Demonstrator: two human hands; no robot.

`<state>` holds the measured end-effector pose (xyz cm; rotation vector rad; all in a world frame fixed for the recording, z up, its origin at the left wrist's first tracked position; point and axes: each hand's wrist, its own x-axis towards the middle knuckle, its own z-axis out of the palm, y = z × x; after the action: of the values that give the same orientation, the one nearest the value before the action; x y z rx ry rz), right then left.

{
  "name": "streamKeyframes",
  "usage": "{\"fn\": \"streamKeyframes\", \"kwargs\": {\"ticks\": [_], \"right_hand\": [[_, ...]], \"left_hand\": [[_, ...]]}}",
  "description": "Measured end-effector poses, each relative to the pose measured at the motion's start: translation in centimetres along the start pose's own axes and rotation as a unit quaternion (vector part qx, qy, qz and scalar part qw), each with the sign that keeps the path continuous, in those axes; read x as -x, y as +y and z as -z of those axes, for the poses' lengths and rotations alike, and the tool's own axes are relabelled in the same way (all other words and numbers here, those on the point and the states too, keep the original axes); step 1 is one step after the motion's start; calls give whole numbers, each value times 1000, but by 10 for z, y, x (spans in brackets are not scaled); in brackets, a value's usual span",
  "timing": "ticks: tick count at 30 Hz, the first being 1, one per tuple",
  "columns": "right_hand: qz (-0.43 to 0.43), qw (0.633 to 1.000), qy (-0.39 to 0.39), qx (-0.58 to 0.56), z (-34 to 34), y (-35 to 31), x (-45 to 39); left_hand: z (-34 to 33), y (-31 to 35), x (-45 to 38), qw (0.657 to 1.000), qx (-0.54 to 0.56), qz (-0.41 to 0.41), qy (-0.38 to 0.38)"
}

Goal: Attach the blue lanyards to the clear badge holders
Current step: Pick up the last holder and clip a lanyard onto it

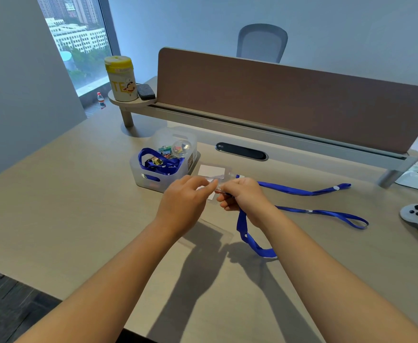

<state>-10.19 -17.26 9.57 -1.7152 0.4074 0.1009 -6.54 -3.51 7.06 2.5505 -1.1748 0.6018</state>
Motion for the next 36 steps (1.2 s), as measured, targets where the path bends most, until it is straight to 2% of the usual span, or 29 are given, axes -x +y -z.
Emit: {"fn": "streamKeyframes", "kwargs": {"ticks": [2, 3, 6, 10, 13, 17, 22, 31, 36], "right_hand": [[13, 1000, -2, 17, -1, -1, -1], [21, 999, -3, 28, -2, -1, -1], [46, 997, -6, 64, -6, -2, -1], [74, 992, -10, 99, -12, -5, 0], [80, 988, -13, 130, -13, -4, 0], [92, 979, -11, 183, -14, -2, 0], [134, 964, 12, 230, -13, -7, 3], [181, 951, 35, 249, -14, -11, 8], [196, 949, 27, 245, -15, -10, 4]], "left_hand": [[5, 5, 0, 996, 81, 43, -21], [7, 8, -1, 985, 141, 91, -31], [13, 9, -6, 926, 298, 226, -45], [16, 3, -16, 888, 339, 306, -51], [18, 1, -21, 884, 323, 323, -98], [21, -1, -26, 901, 268, 300, -160], [26, -2, -27, 910, 256, 289, -149], [30, -8, -32, 832, 410, 338, -158], [30, -11, -32, 824, 433, 332, -153]]}}
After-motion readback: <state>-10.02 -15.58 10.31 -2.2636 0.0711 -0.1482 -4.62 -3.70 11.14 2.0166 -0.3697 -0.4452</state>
